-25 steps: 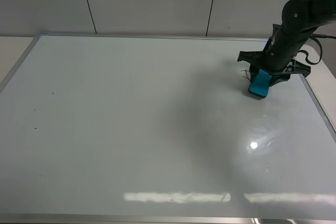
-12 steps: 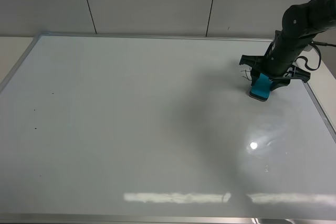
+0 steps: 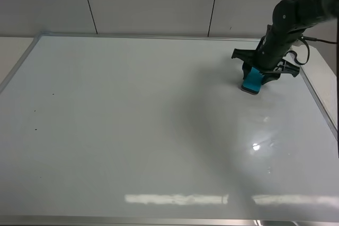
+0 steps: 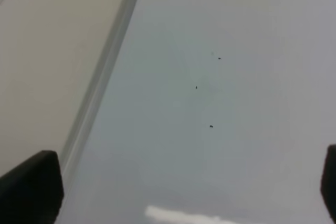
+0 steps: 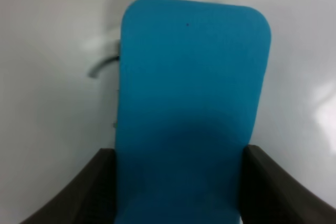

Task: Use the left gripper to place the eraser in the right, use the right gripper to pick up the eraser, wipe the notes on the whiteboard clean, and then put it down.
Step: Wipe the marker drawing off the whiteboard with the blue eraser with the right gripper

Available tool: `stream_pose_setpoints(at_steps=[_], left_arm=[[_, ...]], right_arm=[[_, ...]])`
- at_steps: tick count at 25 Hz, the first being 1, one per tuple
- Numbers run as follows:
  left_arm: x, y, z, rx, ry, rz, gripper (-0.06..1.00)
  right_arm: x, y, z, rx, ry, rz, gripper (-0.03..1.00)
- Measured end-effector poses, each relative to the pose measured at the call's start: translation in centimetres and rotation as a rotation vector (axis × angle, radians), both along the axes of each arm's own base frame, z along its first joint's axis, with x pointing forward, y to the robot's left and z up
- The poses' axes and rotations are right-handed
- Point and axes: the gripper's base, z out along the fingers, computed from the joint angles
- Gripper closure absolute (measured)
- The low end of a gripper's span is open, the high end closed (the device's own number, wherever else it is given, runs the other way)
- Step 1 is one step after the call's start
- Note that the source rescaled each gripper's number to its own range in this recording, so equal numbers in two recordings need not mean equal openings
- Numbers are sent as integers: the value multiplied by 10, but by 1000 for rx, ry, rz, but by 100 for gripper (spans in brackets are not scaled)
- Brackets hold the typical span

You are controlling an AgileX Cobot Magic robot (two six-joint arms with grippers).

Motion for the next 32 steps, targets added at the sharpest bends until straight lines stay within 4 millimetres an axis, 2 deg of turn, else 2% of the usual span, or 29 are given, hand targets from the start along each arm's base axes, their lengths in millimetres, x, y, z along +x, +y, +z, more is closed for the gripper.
stream_pose_setpoints(at_steps=[5,10,14,18,23,32], left_arm=[[0,0,0,0,0,0,-6],[0,0,0,0,0,0,-6],[0,0,0,0,0,0,-6],[0,0,0,0,0,0,-6],[0,0,0,0,0,0,-6],[0,0,0,0,0,0,-6]], right_arm=[[17,21,0,0,4,24,97],[41,55,2,-5,-2,78,97],[45,69,3,-7,-10,105,97],[44,67,3,-46,6,110,97],[40,56,3,-175,57,125,97],[36,12,-6,-230,119,85,97]])
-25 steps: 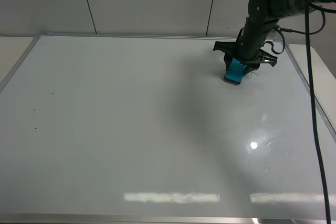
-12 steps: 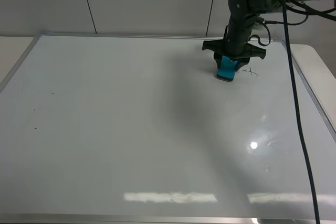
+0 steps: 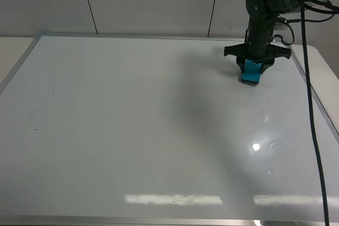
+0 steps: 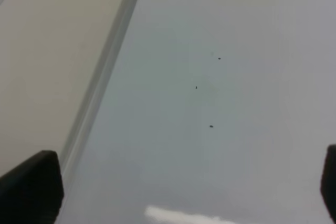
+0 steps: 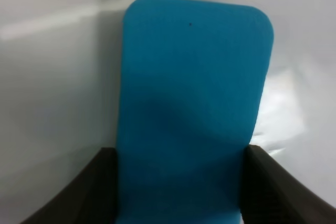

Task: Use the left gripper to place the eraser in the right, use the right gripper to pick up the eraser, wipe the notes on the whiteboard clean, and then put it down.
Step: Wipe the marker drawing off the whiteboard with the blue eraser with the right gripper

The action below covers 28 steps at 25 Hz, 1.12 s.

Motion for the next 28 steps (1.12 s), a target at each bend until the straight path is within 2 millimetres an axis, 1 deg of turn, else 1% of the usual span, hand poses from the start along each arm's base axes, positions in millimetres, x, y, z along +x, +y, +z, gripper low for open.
stream_pose_setpoints(at_steps=[6,11,14,16,22,25,28], left_arm=[[0,0,0,0,0,0,-6],[0,0,0,0,0,0,-6],[0,0,0,0,0,0,-6],[0,0,0,0,0,0,-6],[0,0,0,0,0,0,-6],[0,0,0,0,0,0,-6],[0,0,0,0,0,0,-6]], right_arm=[[-9,-18,-3,23,-31,-4,97],[-12,-33,3,23,-37,-36,97],[-14,-42,4,10,-14,-53,97],[-15,-44,4,4,-8,-55,97],[-15,-42,4,9,-5,-31,97],[-16,-31,4,9,-7,8,97],[-17,-15,4,29,-15,40,97]])
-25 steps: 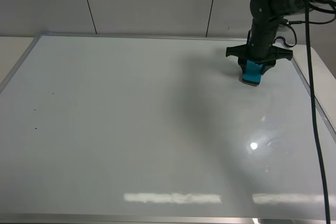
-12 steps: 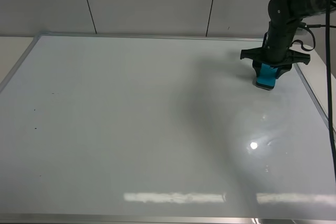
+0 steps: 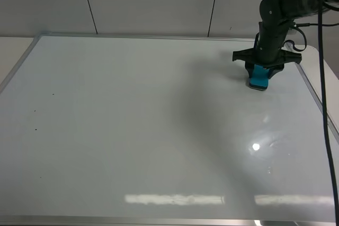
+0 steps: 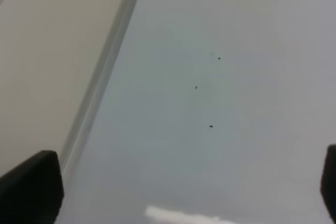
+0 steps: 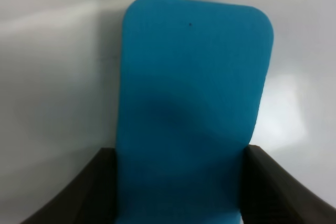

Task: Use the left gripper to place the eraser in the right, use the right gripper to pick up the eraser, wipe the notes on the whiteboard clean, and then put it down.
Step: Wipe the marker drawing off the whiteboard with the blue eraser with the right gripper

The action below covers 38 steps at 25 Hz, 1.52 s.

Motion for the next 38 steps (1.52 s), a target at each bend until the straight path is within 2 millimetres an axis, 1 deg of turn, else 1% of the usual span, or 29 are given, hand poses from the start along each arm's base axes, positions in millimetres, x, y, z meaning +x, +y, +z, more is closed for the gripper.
stream_pose_setpoints(at_steps=[4,9,14,20,23,29,30,31,32,35,38], left_arm=[[0,0,0,0,0,0,-6],[0,0,0,0,0,0,-6],[0,0,0,0,0,0,-6],[0,0,0,0,0,0,-6],[0,0,0,0,0,0,-6],[0,0,0,0,0,0,-6],[0,0,0,0,0,0,-6],[0,0,0,0,0,0,-6],[0,0,0,0,0,0,-6],[0,0,0,0,0,0,-6],[0,0,0,0,0,0,-6]], right_arm=[[-1,23,0,60,-23,21,97],[-3,43,0,117,-54,39,97],[-3,45,0,128,-55,45,97],[-2,44,0,101,-66,33,97],[0,34,0,89,-77,-11,97],[8,-11,0,62,-81,-93,97],[8,-11,0,62,-81,-93,97],[9,-23,0,55,-75,-111,97],[9,-27,0,53,-73,-115,97],[10,-32,0,49,-71,-113,97],[10,-31,0,46,-68,-93,97]])
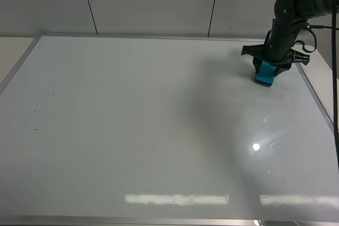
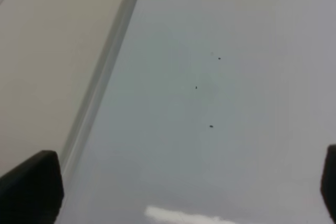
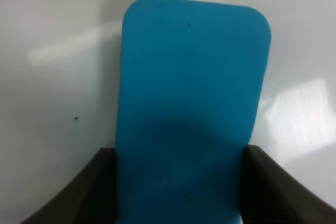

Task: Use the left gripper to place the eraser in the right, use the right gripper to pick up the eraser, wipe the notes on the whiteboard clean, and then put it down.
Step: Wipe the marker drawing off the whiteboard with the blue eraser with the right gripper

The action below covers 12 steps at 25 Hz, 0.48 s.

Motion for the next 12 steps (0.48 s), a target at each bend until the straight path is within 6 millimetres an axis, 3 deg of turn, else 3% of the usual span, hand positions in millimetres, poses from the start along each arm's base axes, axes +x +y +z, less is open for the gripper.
stream_pose_setpoints(at_steps=[5,12], left_arm=[[0,0,0,0,0,0,-6],[0,0,0,0,0,0,-6]], right_arm=[[-2,17,0,-19,12,91,97],[-13,73,0,-13,17,226,97]])
